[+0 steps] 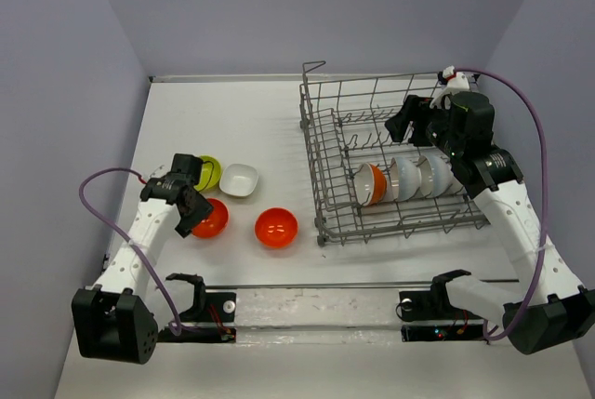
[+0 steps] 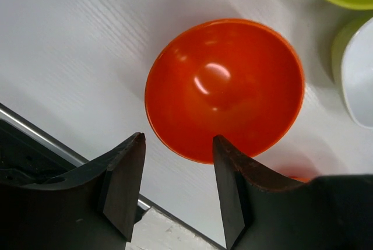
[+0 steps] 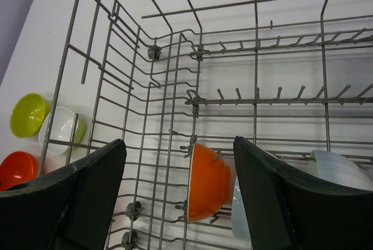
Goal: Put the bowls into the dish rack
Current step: Pick up the bowl from the corner of the board.
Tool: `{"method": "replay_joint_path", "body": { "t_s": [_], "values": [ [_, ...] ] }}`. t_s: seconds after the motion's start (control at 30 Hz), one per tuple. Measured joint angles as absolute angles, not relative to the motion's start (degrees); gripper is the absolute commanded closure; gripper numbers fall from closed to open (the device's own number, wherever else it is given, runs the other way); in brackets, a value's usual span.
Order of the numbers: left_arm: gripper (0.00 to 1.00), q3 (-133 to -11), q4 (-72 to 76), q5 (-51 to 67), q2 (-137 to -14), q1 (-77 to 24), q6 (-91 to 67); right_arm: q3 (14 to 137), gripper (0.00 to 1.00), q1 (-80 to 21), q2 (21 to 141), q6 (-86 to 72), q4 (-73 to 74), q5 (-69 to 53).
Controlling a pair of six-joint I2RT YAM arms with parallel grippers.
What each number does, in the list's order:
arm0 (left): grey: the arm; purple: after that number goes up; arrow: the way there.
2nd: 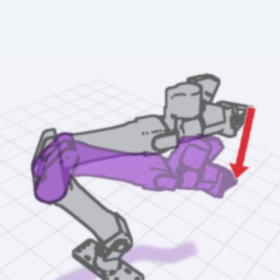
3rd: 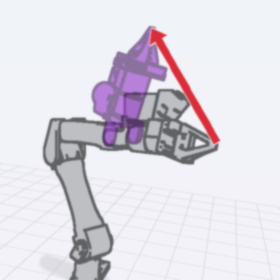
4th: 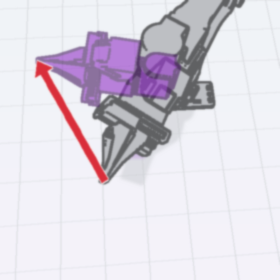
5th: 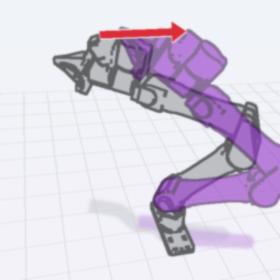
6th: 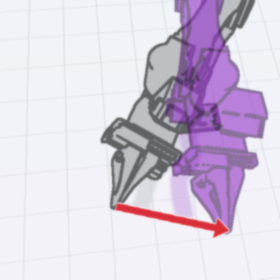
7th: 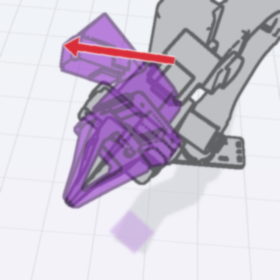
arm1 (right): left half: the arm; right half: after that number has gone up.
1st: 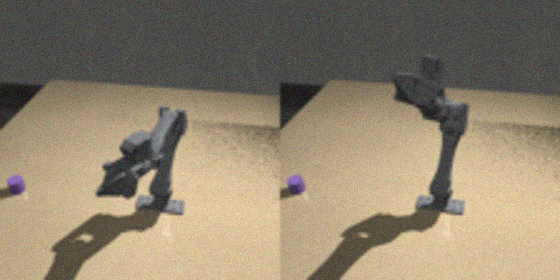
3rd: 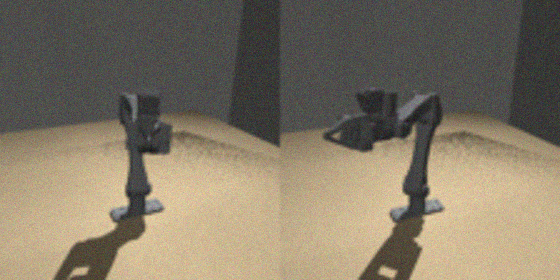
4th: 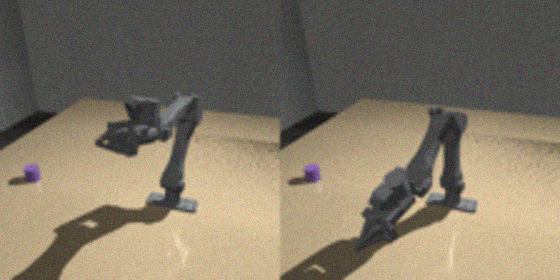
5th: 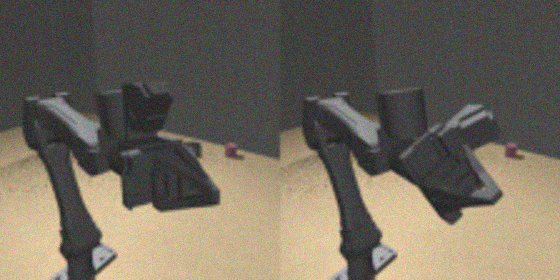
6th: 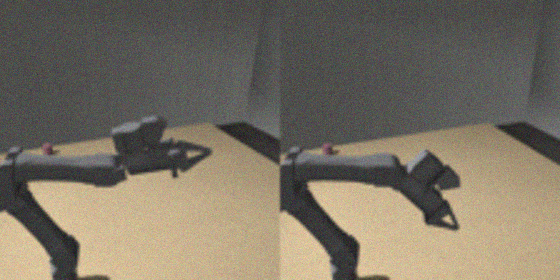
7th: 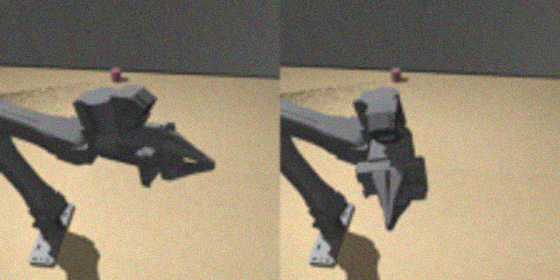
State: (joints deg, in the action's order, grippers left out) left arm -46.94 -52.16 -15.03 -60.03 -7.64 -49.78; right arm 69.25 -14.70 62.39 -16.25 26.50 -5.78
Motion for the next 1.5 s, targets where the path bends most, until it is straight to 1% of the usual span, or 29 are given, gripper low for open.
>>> {"method": "replay_joint_path", "body": {
  "t_s": [0.17, 0.7, 0.97, 1.27, 1.37, 1.43, 1.47, 1.5],
  "values": [
    [0.42, -43.35, -51.9, -12.6, -59.59, -7.64, -51.11, 69.25, 0.2, -14.7, 62.37, -16.25, 26.5, -5.82],
    [0.43, -41.78, -49.6, -10.61, -59.13, -7.64, -51.59, 69.25, 0.2, -14.7, 62.39, -16.25, 26.5, -5.82],
    [0.46, -41.69, -48.51, -10.48, -60.01, -7.64, -51.57, 69.25, 0.2, -14.7, 62.39, -16.25, 26.5, -5.82],
    [0.46, -40.82, -47.35, -9.85, -61.21, -7.64, -51.57, 69.25, 0.2, -14.7, 62.39, -16.23, 26.5, -5.82],
    [0.41, -41.19, -47.97, -10.11, -61.21, -7.64, -51.57, 69.25, 0.2, -14.7, 62.39, -16.23, 26.5, -5.82],
    [0.35, -42.3, -49.1, -10.57, -61.21, -7.64, -51.55, 69.25, 0.2, -14.7, 62.39, -16.23, 26.5, -5.8],
    [0.29, -43.16, -49.58, -10.98, -61.21, -7.64, -51.53, 69.25, 0.2, -14.7, 62.39, -16.23, 26.5, -5.8],
    [0.28, -44.1, -50.04, -11.4, -61.21, -7.64, -51.35, 69.25, 0.2, -14.7, 62.39, -16.21, 26.5, -5.82]
  ]
}}
